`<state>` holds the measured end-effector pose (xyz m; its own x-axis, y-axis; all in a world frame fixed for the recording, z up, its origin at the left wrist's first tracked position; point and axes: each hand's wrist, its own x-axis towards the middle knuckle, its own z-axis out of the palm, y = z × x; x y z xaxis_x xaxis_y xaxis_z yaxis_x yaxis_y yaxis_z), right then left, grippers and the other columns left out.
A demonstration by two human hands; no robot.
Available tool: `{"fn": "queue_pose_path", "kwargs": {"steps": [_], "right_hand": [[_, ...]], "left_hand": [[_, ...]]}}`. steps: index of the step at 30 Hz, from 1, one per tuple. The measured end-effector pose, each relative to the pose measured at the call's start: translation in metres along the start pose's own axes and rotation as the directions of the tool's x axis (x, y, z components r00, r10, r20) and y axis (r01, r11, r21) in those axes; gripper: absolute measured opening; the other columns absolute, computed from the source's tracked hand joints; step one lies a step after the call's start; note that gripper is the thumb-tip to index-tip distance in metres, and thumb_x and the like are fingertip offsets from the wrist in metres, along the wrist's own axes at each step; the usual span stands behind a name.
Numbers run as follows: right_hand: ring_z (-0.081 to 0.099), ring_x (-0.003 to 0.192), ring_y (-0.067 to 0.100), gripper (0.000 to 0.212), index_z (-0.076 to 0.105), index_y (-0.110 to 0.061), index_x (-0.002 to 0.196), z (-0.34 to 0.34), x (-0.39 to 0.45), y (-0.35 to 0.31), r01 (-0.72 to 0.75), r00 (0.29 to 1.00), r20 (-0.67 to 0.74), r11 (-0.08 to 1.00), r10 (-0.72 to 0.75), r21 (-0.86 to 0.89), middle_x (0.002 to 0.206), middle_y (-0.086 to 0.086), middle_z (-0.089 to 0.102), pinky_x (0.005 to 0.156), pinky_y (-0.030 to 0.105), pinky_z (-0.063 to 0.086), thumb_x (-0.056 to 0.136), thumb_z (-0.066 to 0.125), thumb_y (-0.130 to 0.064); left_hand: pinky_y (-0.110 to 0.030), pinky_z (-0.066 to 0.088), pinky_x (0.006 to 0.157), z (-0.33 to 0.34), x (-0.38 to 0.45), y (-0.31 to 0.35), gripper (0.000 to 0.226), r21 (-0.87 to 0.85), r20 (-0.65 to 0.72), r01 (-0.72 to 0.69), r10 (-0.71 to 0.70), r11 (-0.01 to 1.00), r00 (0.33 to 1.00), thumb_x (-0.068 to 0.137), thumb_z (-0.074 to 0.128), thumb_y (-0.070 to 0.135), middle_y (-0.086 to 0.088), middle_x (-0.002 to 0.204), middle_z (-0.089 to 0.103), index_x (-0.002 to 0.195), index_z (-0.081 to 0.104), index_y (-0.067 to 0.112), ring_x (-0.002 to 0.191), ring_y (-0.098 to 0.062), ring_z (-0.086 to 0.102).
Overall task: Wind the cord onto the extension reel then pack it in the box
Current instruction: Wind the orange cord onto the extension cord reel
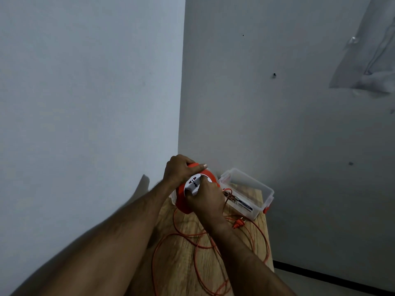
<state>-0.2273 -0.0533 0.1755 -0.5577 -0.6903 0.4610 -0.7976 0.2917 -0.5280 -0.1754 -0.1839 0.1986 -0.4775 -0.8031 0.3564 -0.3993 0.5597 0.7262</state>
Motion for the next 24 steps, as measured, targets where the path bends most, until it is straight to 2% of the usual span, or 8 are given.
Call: {"fn": "queue_pose_path", "kwargs": {"steps": [3, 6, 9, 13, 16, 19, 21, 24], "right_hand": [[0.071, 0.09, 0.012, 0.044, 0.069, -0.02, 0.111, 0.004, -0.001, 0.003, -0.05, 0.999, -0.005, 0.992, 0.051, 0.115, 0.106, -0.005, 0.075, 0.081, 0.031, 0.062, 0.076, 0.079, -0.044], [0.063, 0.081, -0.003, 0.044, 0.069, -0.022, 0.104, 0.005, -0.002, 0.004, -0.115, 0.989, -0.057, 0.945, 0.139, 0.306, 0.097, -0.013, 0.069, 0.063, 0.003, 0.049, 0.068, 0.086, -0.041], [0.069, 0.087, 0.009, 0.049, 0.066, -0.022, 0.1, 0.01, 0.0, -0.002, -0.362, 0.896, -0.013, 0.748, 0.444, 0.555, 0.099, -0.009, 0.068, 0.063, 0.012, 0.055, 0.064, 0.09, -0.045], [0.063, 0.111, 0.036, 0.077, 0.051, -0.01, 0.13, 0.008, 0.019, -0.015, -0.644, 0.307, 0.584, -0.288, 0.752, 0.709, 0.129, 0.013, 0.057, 0.086, 0.049, 0.059, 0.068, 0.092, -0.033], [0.062, 0.117, 0.038, 0.084, 0.027, -0.012, 0.153, 0.002, 0.025, -0.02, -0.494, 0.27, 0.779, -0.613, 0.566, 0.617, 0.136, 0.019, 0.055, 0.085, 0.052, 0.05, 0.087, 0.078, -0.02], [0.07, 0.069, 0.029, 0.062, 0.037, -0.002, 0.145, -0.008, 0.02, -0.022, -0.568, 0.361, 0.77, -0.532, 0.526, 0.629, 0.099, 0.023, 0.064, 0.065, 0.047, 0.058, 0.092, 0.068, -0.006], [0.074, 0.074, 0.035, 0.051, 0.05, -0.001, 0.133, -0.01, 0.013, -0.018, -0.646, 0.376, 0.689, -0.357, 0.62, 0.674, 0.103, 0.023, 0.065, 0.056, 0.045, 0.062, 0.088, 0.072, -0.005], [0.075, 0.085, 0.021, 0.032, 0.067, -0.015, 0.117, -0.008, -0.008, -0.011, -0.561, 0.767, 0.207, 0.479, 0.608, 0.675, 0.111, 0.009, 0.073, 0.061, 0.028, 0.063, 0.088, 0.074, -0.027]], "left_hand": [[-0.021, 0.056, 0.061, -0.001, 0.0, -0.002, 0.053, 0.008, 0.002, -0.011, 0.011, 1.0, 1.0, 0.075, 0.068, 0.073, 0.009, 0.072, 0.074, 0.077, 0.079, 0.021, 0.06, -0.005, 0.067], [-0.022, 0.057, 0.061, -0.003, 0.0, -0.001, 0.053, 0.025, 0.003, -0.029, 0.029, 0.999, 1.0, 0.075, 0.068, 0.073, 0.009, 0.073, 0.075, 0.079, 0.081, 0.021, 0.06, -0.004, 0.067], [-0.021, 0.054, 0.061, -0.002, -0.001, 0.005, 0.054, 0.045, -0.014, -0.043, 0.043, 0.998, 0.999, 0.076, 0.068, 0.071, 0.007, 0.08, 0.077, 0.086, 0.081, 0.02, 0.064, -0.006, 0.067], [-0.018, 0.046, 0.058, 0.006, -0.005, 0.012, 0.054, 0.123, -0.049, -0.089, 0.096, 0.988, 0.994, 0.075, 0.069, 0.071, 0.007, 0.081, 0.074, 0.089, 0.081, 0.02, 0.064, -0.006, 0.061], [-0.023, 0.048, 0.053, 0.005, -0.008, 0.009, 0.057, 0.14, -0.039, -0.092, 0.098, 0.986, 0.994, 0.075, 0.065, 0.074, 0.006, 0.072, 0.071, 0.078, 0.08, 0.019, 0.059, -0.008, 0.061], [-0.035, 0.058, 0.059, -0.001, -0.006, 0.0, 0.063, 0.102, -0.058, -0.029, 0.035, 0.994, 0.998, 0.076, 0.062, 0.075, 0.001, 0.062, 0.07, 0.068, 0.076, 0.014, 0.055, -0.012, 0.065], [-0.033, 0.059, 0.059, -0.005, -0.005, -0.004, 0.06, 0.095, -0.078, 0.001, 0.006, 0.995, 0.997, 0.078, 0.064, 0.073, 0.002, 0.064, 0.071, 0.069, 0.076, 0.015, 0.055, -0.011, 0.066], [-0.026, 0.057, 0.058, -0.012, -0.002, -0.005, 0.055, 0.085, -0.082, 0.007, 0.0, 0.996, 0.997, 0.079, 0.064, 0.072, 0.004, 0.07, 0.074, 0.073, 0.077, 0.019, 0.054, -0.008, 0.065]]}}
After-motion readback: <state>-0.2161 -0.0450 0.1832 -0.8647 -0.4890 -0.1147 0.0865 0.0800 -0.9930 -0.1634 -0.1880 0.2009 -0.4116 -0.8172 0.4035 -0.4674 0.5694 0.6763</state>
